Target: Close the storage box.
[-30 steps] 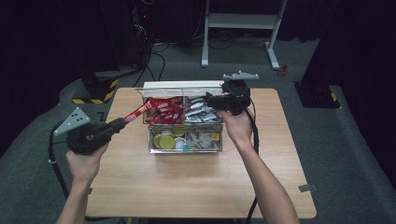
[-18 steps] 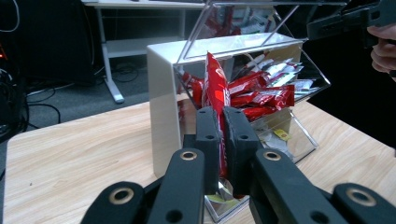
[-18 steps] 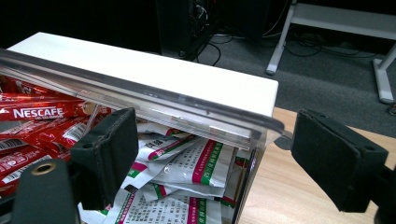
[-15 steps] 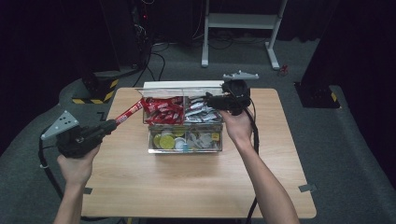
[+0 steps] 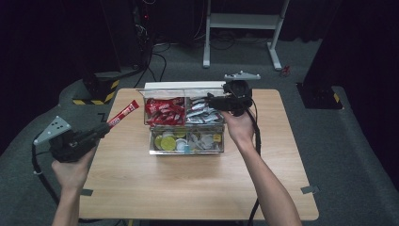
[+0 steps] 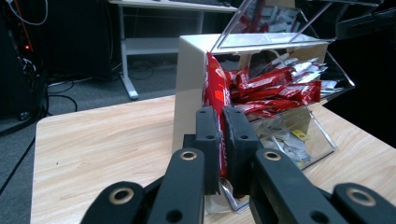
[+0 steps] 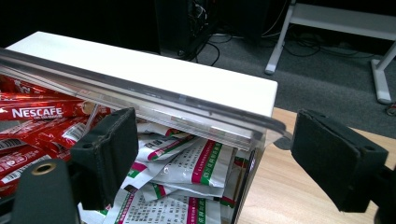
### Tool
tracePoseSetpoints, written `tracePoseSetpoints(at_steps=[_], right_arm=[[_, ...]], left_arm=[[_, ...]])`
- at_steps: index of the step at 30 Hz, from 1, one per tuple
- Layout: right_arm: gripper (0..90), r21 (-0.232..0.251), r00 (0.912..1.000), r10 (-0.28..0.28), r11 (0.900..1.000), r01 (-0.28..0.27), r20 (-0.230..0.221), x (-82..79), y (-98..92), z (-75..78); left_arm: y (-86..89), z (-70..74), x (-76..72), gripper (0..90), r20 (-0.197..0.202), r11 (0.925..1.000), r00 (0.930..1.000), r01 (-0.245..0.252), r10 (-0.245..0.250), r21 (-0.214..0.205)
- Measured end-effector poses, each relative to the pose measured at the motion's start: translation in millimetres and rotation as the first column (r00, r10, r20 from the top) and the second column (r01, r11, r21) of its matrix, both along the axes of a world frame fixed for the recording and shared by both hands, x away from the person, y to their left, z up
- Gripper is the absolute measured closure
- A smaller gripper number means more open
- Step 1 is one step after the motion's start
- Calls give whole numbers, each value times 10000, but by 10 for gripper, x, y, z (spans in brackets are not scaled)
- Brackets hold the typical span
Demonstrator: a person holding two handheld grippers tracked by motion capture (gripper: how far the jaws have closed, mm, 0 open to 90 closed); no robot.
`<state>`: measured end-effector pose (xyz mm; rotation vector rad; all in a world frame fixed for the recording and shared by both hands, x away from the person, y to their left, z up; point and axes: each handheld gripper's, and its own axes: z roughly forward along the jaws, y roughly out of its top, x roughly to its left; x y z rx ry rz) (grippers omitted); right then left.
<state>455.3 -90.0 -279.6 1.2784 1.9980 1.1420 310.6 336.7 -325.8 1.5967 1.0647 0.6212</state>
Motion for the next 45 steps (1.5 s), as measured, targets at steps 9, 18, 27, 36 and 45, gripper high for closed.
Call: tracePoseSetpoints(at_steps=[9, 18, 27, 36, 45], right_arm=[[152, 2, 10000, 8, 10000, -8, 32, -3, 4, 5], [152, -16, 10000, 10, 10000, -9, 49, -6, 6, 6], [151, -30, 10000, -14, 10000, 14, 59, -10, 12, 9], [152, -28, 10000, -20, 10000, 21, 69, -11, 14, 8], [152, -33, 10000, -12, 10000, 13, 93, -16, 18, 10]], left_arm=[[36, -142, 34, 858, -218, 9990, 9991, -360, 355, -246], [22, -236, 69, 858, -356, 9976, 9970, -682, 686, 114], [-4, -363, 105, 858, -579, 9953, 9944, -861, 886, 441], [-69, -501, 166, 856, -806, 9939, 9922, -903, 953, 637], [-91, -627, 215, 854, -951, 9922, 9893, -1046, 1109, 684]])
